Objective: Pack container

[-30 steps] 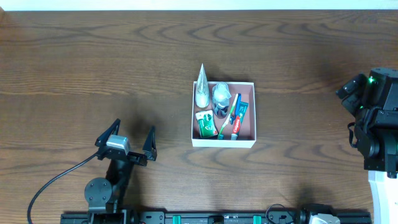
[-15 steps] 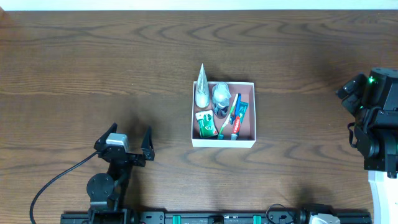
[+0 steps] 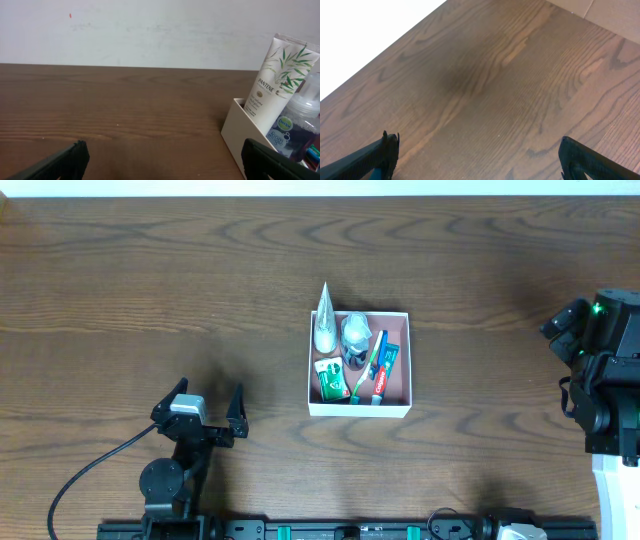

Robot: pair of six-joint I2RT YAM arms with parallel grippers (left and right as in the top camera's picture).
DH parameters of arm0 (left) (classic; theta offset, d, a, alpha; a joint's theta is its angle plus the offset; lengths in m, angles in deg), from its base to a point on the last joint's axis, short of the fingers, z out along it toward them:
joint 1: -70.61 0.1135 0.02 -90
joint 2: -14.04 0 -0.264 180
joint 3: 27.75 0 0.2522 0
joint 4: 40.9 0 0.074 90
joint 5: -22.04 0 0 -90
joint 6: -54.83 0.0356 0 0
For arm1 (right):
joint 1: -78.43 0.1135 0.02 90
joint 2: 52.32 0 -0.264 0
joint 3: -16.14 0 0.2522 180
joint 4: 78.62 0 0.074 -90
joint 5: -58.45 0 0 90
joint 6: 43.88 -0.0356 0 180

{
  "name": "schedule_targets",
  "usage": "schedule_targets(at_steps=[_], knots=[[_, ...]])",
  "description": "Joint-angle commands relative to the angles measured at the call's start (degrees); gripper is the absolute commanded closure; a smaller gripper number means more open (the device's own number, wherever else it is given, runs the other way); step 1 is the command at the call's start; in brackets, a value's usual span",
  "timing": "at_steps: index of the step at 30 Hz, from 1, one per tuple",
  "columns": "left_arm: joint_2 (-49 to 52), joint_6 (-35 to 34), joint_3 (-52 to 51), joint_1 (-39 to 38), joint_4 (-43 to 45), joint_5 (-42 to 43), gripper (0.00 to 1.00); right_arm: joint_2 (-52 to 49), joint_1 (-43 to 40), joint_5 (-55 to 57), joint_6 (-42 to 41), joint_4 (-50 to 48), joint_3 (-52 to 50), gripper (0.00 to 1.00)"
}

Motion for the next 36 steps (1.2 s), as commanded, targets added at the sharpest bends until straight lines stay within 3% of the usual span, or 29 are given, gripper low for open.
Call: schedule_targets(at_steps=[1, 19, 25, 28, 36], knots=[[-0.24, 0.74, -0.92, 0.26, -2.16, 0.09, 0.02, 0.07, -0.48, 1.18, 0.68, 0.11, 0.46, 0.01], [-0.24, 0.74, -0.92, 0.26, -2.16, 0.09, 0.02, 0.61, -0.37, 1.51, 0.68, 0.07, 0.42, 0.01], [-0.24, 0.74, -0.92, 0.26, -2.16, 0.09, 0.02, 10.05, -0.37, 1.16, 0.61, -1.40, -4.28, 0.01], [-0.24, 0.74, -0.92, 0.26, -2.16, 0.09, 0.02, 17.03, -0.37, -0.68, 0.52, -9.03, -10.82, 0.01], [-0.24, 0.74, -0.92, 0.26, -2.16, 0.09, 0.02, 35.65, 1.01, -4.50, 0.92, -40.33, -33.79, 0.01]])
